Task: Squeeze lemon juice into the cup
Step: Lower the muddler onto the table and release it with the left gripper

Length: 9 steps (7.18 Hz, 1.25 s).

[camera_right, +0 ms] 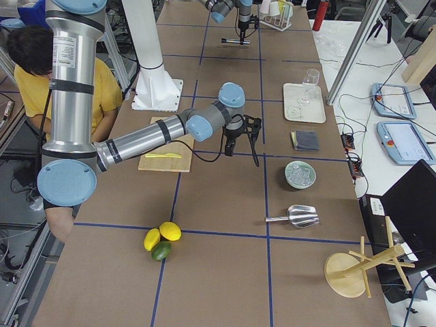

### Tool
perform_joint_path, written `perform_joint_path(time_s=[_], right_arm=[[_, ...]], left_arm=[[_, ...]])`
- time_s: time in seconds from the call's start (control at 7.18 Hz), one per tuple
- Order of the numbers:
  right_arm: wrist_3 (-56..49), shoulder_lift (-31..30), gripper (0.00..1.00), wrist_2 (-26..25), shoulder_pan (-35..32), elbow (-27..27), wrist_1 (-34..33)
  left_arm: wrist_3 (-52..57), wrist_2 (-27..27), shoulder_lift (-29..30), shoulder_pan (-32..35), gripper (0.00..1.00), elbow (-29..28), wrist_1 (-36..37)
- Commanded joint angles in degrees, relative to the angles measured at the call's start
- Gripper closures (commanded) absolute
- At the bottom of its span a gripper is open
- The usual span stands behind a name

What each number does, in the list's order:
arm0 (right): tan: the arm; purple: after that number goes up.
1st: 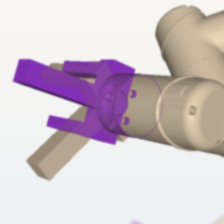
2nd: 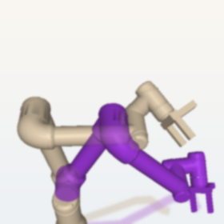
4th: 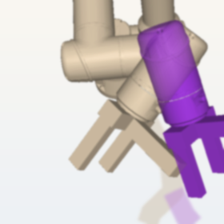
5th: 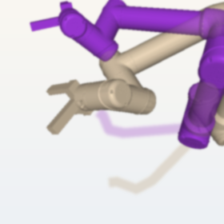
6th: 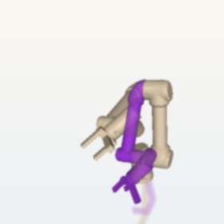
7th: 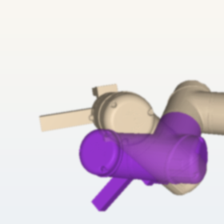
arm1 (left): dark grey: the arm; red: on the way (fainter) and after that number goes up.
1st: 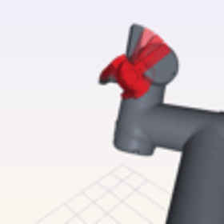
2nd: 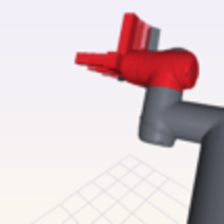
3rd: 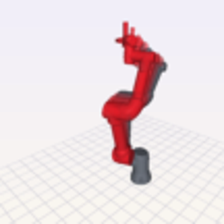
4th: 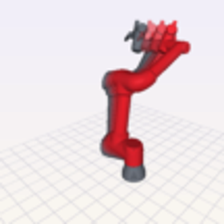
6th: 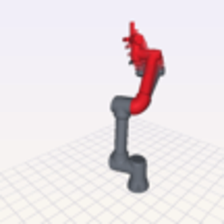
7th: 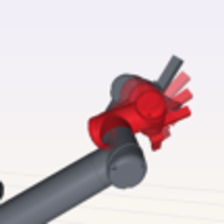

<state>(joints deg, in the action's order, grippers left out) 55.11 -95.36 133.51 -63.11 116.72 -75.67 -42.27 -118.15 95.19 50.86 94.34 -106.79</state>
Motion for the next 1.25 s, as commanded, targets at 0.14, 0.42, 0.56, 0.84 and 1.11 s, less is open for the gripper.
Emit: perform_joint_path(time_s=[0.14,0.42,0.56,0.84,1.11], right_arm=[[0.00,0.00,0.00,0.00,0.00,0.00,0.00],[0.00,0.00,0.00,0.00,0.00,0.00,0.00],[0.00,0.00,0.00,0.00,0.00,0.00,0.00],[0.00,0.00,0.00,0.00,0.00,0.08,0.00],[-0.35,0.26,0.00,0.17,-1.48,0.00,0.00]], left_arm=[[0.44,0.02,0.00,-0.23,1.00,-0.47,0.00],[0.00,-0.07,0.00,-0.32,0.46,-0.38,0.09],[0.17,-0.07,0.00,-0.24,0.42,-0.38,0.09],[0.44,-0.07,0.00,-0.23,0.38,0.32,0.18],[0.79,-0.07,-0.09,0.03,0.37,4.08,0.44]])
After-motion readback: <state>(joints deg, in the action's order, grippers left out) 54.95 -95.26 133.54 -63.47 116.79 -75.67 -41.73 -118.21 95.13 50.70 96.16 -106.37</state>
